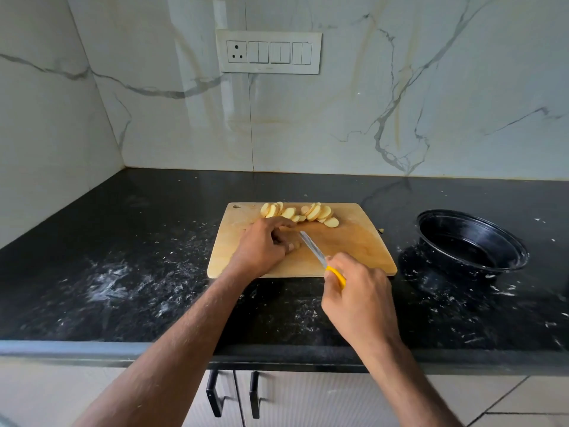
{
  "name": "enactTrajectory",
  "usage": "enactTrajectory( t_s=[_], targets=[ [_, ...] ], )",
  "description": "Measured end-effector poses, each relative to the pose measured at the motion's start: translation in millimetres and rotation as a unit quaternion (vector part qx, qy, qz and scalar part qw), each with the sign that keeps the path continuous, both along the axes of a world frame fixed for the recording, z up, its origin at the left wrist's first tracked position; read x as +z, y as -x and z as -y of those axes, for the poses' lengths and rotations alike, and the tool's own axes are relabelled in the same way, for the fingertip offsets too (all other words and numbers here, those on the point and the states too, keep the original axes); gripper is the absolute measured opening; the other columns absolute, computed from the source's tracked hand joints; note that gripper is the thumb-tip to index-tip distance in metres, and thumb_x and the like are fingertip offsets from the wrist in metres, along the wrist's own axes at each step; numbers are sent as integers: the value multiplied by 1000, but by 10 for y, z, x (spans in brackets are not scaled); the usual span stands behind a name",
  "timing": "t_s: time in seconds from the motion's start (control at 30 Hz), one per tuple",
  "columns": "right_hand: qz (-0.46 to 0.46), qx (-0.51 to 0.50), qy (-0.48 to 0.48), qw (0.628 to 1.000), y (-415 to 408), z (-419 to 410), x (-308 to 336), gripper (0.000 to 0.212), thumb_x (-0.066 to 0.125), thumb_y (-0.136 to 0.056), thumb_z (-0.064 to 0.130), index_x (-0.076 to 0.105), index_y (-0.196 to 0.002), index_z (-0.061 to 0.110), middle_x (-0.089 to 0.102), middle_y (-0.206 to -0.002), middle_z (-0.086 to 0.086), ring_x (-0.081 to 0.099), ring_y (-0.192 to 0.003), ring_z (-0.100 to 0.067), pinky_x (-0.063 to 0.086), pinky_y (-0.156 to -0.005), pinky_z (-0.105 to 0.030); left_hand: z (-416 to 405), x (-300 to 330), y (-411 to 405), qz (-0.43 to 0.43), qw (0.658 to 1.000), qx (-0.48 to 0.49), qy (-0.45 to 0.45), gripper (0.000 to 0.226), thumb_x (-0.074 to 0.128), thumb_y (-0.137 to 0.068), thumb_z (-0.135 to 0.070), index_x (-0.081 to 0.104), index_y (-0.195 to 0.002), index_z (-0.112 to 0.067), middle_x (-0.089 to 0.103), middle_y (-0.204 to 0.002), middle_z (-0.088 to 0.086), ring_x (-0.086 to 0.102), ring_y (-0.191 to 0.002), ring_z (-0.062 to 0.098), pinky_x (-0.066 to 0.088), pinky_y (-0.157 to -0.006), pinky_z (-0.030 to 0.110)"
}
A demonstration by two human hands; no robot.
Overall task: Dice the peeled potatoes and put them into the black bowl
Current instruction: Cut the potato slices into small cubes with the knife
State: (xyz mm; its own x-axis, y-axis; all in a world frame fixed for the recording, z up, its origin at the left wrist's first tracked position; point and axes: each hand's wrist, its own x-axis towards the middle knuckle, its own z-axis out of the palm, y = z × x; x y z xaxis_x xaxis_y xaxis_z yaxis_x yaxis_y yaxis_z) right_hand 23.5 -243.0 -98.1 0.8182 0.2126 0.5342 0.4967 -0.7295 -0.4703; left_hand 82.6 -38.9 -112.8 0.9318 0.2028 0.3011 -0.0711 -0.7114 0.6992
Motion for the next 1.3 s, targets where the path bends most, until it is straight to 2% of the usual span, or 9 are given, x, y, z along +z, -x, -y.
enactTrajectory(
  t_s=[0.1, 0.4, 0.5, 0.6, 0.73, 0.87, 1.1, 1.2, 1.3],
  targets=[
    [-14, 8, 22, 1000, -43, -167, 9, 9, 62, -91, 21, 65, -99, 25, 69, -74, 4, 63, -64, -20, 55, -61, -42, 9, 26, 24, 8, 999, 13, 29, 51, 86, -74, -16, 62, -118, -28, 72, -80, -7, 65, -76, 9, 53, -73, 26],
    [-27, 12, 48, 998, -111, -248, -45, 11, 61, -94, 25, 63, -105, 27, 70, -80, 2, 64, -71, -20, 53, -63, -34, -8, 27, 56, 24, 998, 18, 48, 52, 84, -73, -7, 65, -120, -20, 74, -72, -11, 67, -72, -1, 55, -76, 20],
    [-40, 16, 54, 998, -138, -249, -78, 16, 60, -94, 25, 64, -109, 26, 71, -82, 3, 62, -68, -18, 48, -59, -26, 1, 6, 47, 37, 998, 2, 43, 53, 80, -73, -5, 66, -118, -27, 72, -70, -12, 65, -70, 1, 56, -81, 29],
    [-48, 14, 74, 996, -148, -255, -91, 19, 57, -94, 25, 63, -112, 27, 69, -81, 0, 56, -65, -17, 39, -57, -21, -7, -30, 8, 29, 999, -1, 12, 43, 75, -75, -8, 74, -103, -40, 70, -72, -19, 65, -78, 5, 55, -89, 41],
    [-49, 20, 106, 993, -108, -251, -79, 24, 57, -95, 24, 60, -119, 26, 69, -89, -3, 57, -73, -17, 49, -61, -26, 6, -12, -15, 4, 1000, -6, -15, 36, 70, -76, -10, 75, -86, -45, 68, -73, -21, 64, -82, 7, 51, -92, 51],
    [-58, 31, 115, 991, -67, -222, -37, 26, 57, -97, 24, 59, -122, 25, 67, -94, -2, 50, -75, -13, 40, -61, -20, 13, 24, -36, -7, 1000, -5, -28, 44, 71, -77, -8, 67, -72, -51, 71, -79, -18, 64, -83, 8, 54, -89, 47],
    [-60, 29, 103, 992, 51, -82, 1, 17, 58, -97, 24, 62, -113, 25, 63, -80, 5, 46, -63, -9, 27, -50, -13, 29, 24, -19, 5, 1000, -1, -26, 43, 74, -82, -8, 67, -73, -50, 70, -84, -24, 64, -85, 1, 56, -89, 43],
    [-64, 18, 97, 993, 75, 4, 7, 14, 62, -92, 23, 66, -106, 25, 70, -79, 3, 58, -65, -17, 43, -54, -24, 37, 15, -7, 7, 1000, -5, -23, 37, 79, -83, -18, 67, -74, -51, 70, -87, -25, 65, -89, 4, 55, -91, 46],
    [-30, -4, 38, 999, 65, 55, 28, 7, 67, -88, 19, 67, -94, 23, 68, -69, 4, 59, -59, -22, 49, -53, -35, 33, 25, 14, 4, 1000, 1, -7, 30, 80, -81, -15, 74, -88, -44, 71, -86, -21, 64, -87, 4, 56, -87, 40]
  ],
)
